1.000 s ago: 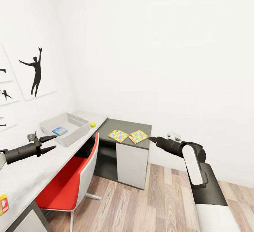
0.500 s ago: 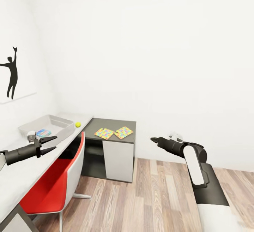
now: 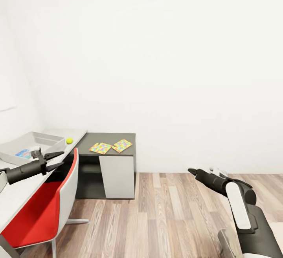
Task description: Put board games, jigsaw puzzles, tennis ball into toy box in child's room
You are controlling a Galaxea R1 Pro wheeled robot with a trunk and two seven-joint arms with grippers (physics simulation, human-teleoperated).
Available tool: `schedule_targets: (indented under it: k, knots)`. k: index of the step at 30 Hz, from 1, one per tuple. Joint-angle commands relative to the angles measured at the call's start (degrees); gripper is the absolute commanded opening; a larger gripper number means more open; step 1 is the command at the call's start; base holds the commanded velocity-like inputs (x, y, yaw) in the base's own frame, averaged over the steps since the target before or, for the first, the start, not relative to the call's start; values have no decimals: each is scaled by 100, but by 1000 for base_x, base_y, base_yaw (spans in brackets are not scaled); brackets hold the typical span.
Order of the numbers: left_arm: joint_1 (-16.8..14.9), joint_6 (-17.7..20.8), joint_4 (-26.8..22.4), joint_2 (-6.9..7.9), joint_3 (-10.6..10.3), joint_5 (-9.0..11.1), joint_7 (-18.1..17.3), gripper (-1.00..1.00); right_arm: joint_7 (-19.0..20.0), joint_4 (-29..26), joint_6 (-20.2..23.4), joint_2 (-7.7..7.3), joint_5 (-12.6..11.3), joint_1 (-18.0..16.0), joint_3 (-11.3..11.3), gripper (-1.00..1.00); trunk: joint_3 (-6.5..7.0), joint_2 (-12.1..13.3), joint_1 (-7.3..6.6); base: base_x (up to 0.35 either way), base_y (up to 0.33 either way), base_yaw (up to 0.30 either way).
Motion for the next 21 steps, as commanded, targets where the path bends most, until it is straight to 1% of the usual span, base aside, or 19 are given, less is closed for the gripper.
schedule_targets:
  k: [1, 4, 7, 10, 14, 16, 17, 19, 21]
  knots:
    - [4, 39, 1, 0, 5, 7, -62, 100, -56, -3, 14, -1, -67, 42, -26, 100, 1, -4, 1, -131, 0, -281]
    - [15, -4, 1, -4, 1, 4, -293, 100, -56, 14, -46, -5, -43, 267, -98, 100, 11, -4, 1, -67, 0, -281]
    - [26, -82, 1, -16, -6, 3, -366, 100, -55, 47, -349, -6, -14, 539, -117, 100, 21, -4, 1, -18, 0, -281]
    - [84, -152, 1, -11, -83, 3, -394, 100, -55, 27, -561, -6, -7, 767, -117, 100, 29, -4, 1, -5, 0, -281]
    - [326, -387, 8, -4, -119, 13, -467, 100, -42, -148, -602, 0, -3, 851, -104, 100, 39, -4, 1, -1, 0, -281]
    - [396, -498, 11, -10, -130, 15, -624, 100, -32, -233, -602, 1, -2, 866, -105, 100, 43, -4, 1, 0, 0, -281]
    - [445, -563, 17, -16, -135, 14, -765, 100, -28, -275, -600, 2, -2, 871, -105, 100, 46, -4, 1, 0, 0, -281]
    - [630, -745, 23, -35, -139, 11, -999, 100, -27, -319, -601, 2, -2, 877, -104, 100, 50, -4, 1, 0, 0, -281]
    - [742, -892, 1, -43, -141, 16, -1113, 100, -28, -334, -603, 2, -2, 880, -95, 100, 52, -4, 1, 0, 0, -281]
